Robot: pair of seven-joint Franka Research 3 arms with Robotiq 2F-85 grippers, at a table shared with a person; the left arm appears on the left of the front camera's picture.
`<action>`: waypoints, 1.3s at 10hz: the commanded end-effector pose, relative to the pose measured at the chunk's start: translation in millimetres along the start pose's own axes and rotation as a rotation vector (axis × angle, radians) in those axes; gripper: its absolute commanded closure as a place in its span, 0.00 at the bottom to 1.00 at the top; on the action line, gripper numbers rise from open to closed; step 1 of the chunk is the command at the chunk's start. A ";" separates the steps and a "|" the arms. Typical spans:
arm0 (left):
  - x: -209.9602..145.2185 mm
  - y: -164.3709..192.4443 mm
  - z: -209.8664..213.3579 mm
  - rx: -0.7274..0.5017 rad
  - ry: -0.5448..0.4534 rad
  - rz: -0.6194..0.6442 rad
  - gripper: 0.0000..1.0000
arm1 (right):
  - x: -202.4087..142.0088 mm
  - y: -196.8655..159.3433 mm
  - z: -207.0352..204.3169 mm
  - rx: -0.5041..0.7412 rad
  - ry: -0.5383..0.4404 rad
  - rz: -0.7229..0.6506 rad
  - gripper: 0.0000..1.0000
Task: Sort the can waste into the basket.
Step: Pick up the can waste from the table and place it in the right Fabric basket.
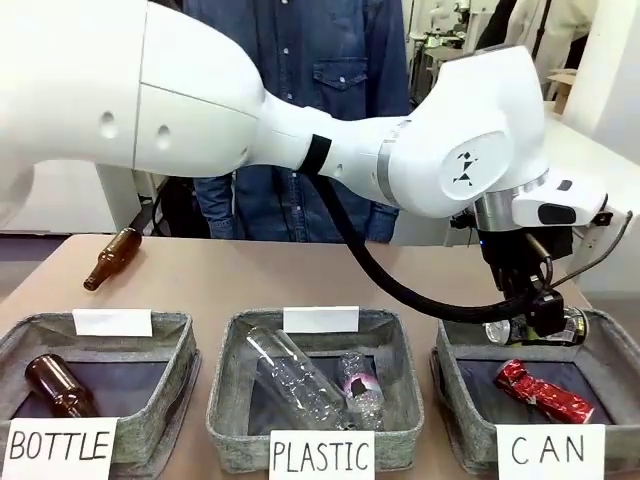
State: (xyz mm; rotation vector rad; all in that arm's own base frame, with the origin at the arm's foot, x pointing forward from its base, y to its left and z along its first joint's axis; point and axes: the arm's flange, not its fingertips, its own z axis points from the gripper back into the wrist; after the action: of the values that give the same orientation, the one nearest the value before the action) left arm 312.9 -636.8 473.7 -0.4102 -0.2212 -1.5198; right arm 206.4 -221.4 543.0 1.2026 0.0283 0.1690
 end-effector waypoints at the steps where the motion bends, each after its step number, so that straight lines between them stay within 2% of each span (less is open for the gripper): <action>1: 2.2 -1.6 -8.9 -0.006 0.002 -0.003 0.62 | -2.4 2.7 2.5 0.011 -0.018 0.007 0.00; 2: 3.8 -6.0 -11.6 0.035 0.022 -0.019 0.62 | -2.4 2.7 2.5 0.011 -0.018 0.007 0.00; 5: 4.3 -9.3 -13.3 0.083 -0.015 -0.033 0.62 | -2.4 2.7 2.5 0.011 -0.018 0.007 0.00; 6: 3.7 -9.5 -14.3 0.084 -0.004 -0.041 0.03 | -2.4 2.7 2.5 0.011 -0.018 0.007 0.00; 8: 0.5 -9.1 -15.4 0.078 -0.001 -0.033 0.00 | -2.4 2.7 2.5 0.011 -0.018 0.007 0.00; 9: -0.6 -8.7 -16.0 0.071 -0.001 -0.029 0.02 | -2.4 2.7 2.5 0.011 -0.018 0.007 0.00; 13: -5.4 -9.2 -11.1 0.067 -0.001 -0.024 0.00 | -2.4 2.7 2.5 0.011 -0.018 0.007 0.00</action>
State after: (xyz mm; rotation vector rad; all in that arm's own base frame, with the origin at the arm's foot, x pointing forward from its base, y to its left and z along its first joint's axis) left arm 307.6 -645.9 462.2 -0.3712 -0.2654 -1.5480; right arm 204.0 -223.5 543.1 1.2029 0.0211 0.1610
